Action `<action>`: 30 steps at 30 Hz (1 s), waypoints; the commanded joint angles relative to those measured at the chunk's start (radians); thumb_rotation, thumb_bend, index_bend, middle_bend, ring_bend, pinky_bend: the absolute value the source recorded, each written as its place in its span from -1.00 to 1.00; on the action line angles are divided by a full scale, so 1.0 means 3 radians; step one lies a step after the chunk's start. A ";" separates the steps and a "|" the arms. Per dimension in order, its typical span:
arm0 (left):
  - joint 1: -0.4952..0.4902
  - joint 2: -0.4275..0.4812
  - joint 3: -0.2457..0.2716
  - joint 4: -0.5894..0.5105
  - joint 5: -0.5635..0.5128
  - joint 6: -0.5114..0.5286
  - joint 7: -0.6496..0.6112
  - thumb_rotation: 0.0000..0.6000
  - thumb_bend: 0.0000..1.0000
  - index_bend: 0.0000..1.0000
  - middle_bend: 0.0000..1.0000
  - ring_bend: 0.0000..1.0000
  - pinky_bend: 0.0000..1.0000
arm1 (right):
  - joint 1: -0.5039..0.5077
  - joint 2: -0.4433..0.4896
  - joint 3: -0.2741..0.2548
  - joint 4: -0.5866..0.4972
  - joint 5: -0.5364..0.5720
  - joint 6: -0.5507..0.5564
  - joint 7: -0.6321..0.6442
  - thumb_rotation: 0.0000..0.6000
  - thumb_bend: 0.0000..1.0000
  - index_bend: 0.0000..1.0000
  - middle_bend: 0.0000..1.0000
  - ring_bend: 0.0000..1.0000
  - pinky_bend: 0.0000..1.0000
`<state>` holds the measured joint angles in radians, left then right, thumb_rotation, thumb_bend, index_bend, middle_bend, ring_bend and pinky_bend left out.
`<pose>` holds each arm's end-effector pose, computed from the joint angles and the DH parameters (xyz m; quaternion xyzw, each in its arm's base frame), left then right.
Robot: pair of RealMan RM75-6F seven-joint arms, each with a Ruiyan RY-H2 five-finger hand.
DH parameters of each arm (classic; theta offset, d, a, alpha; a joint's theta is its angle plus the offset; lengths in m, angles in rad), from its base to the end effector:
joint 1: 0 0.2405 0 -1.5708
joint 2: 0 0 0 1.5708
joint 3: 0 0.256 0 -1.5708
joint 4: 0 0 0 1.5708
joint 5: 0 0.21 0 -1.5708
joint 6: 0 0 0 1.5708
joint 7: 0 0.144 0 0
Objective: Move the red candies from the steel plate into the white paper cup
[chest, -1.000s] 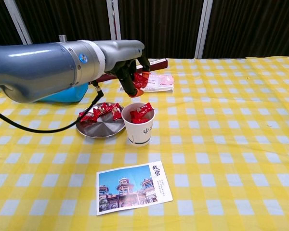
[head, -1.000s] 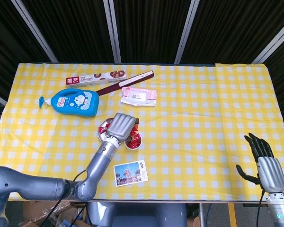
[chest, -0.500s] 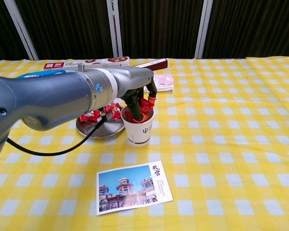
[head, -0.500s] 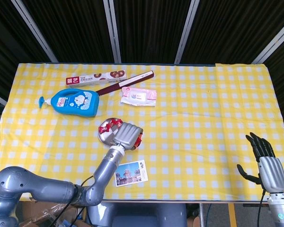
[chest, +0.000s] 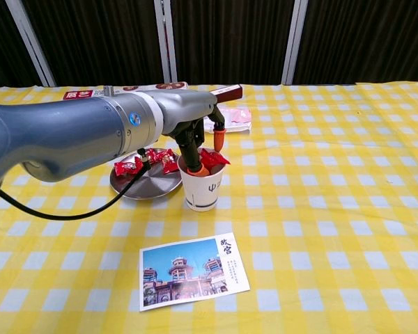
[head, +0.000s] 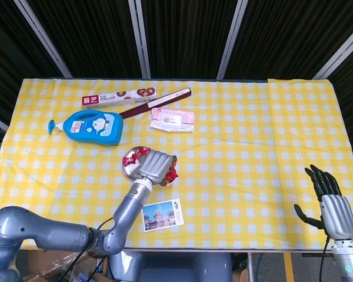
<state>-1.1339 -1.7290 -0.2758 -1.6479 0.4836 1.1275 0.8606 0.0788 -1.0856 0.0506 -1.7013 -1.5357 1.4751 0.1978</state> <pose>-0.0076 0.3338 -0.0642 -0.7737 -0.3708 -0.3172 0.4040 -0.2923 -0.1779 0.1585 0.5544 -0.4572 0.4616 0.5201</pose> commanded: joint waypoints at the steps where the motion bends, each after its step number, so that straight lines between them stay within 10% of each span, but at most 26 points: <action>1: 0.0011 0.0026 -0.0026 -0.0051 0.0030 0.0013 -0.0049 1.00 -0.51 -0.26 0.70 0.89 0.94 | 0.0000 0.0000 0.0000 0.0001 -0.0005 0.0004 -0.0001 1.00 -0.22 -1.00 -1.00 -1.00 -1.00; 22: 0.0630 0.0867 0.0012 -0.1070 0.0709 0.0571 -0.0700 1.00 -0.51 -0.31 0.62 0.78 0.84 | -0.0018 -0.0005 0.0013 0.0039 -0.0008 0.0053 -0.0019 1.00 -0.22 -1.00 -1.00 -1.00 -1.00; 30: 0.1734 0.1714 0.1020 -0.1363 0.2250 0.1328 -0.1405 1.00 -0.54 -0.79 -0.43 -0.28 -0.07 | -0.0015 -0.0052 -0.0003 0.0106 -0.0032 0.0052 -0.0185 1.00 -0.22 -1.00 -1.00 -1.00 -1.00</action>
<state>-0.7816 -1.3428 -0.1388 -2.0289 0.9429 1.4047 0.5550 0.0743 -1.0973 0.0515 -1.6739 -1.5434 1.4910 0.1532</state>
